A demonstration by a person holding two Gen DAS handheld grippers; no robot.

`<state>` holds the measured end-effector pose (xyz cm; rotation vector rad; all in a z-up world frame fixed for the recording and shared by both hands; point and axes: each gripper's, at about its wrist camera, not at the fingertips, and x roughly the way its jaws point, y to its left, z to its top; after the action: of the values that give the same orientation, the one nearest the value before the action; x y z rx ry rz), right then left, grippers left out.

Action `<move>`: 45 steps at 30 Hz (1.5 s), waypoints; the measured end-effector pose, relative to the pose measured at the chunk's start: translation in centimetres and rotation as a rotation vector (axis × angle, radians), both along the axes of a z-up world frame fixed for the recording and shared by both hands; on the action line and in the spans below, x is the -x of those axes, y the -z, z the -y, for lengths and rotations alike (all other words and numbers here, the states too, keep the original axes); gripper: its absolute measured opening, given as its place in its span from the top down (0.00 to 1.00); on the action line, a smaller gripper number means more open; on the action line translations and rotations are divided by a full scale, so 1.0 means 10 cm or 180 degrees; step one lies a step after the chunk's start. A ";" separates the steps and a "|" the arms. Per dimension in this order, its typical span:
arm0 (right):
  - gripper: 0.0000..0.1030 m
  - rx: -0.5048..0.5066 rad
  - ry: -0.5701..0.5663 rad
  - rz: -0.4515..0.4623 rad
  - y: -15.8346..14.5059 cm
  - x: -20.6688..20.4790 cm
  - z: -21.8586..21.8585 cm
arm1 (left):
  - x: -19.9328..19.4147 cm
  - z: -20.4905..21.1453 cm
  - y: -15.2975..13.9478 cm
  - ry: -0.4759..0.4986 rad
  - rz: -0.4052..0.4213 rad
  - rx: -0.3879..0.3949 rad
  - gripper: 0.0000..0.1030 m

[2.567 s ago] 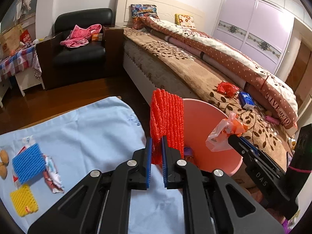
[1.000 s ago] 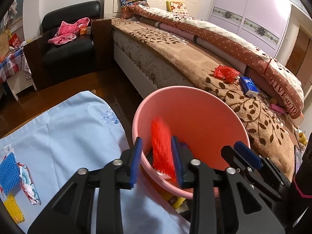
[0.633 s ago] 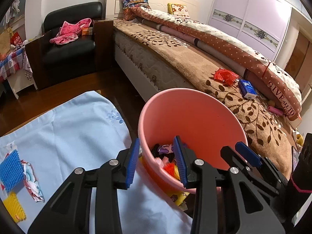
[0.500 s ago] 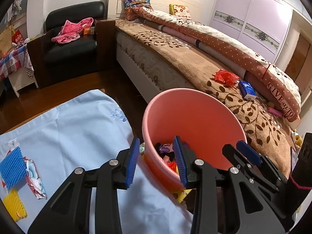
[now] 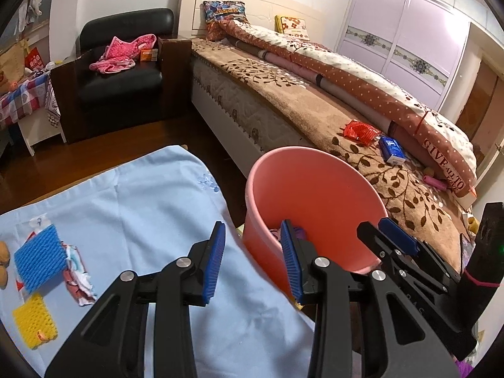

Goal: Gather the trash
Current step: 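Withdraw both tools from the bucket back over the table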

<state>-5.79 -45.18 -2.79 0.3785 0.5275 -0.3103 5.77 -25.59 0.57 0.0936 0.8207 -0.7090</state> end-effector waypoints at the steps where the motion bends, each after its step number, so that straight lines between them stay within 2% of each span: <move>1: 0.53 0.0008 -0.0008 -0.0001 -0.01 0.00 -0.02 | 0.01 -0.04 -0.01 -0.0009 0.0001 0.0005 0.64; 26: 0.53 0.0305 -0.0241 0.0024 -0.39 0.10 -0.73 | 0.21 -1.10 -0.19 -0.0294 0.0102 0.0199 0.64; 36: 0.53 0.0189 -0.0535 0.0011 -0.38 0.07 -1.01 | 0.26 -1.48 -0.17 -0.0420 0.0095 0.0237 0.64; 45: 0.53 -0.0043 -0.0892 0.0004 -0.33 0.01 -1.24 | 0.26 -1.87 -0.12 -0.0629 0.0070 0.0221 0.65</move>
<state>-5.85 -32.80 0.49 0.3130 0.5741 -0.0361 3.16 -6.84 1.73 -0.0419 0.7718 -0.5483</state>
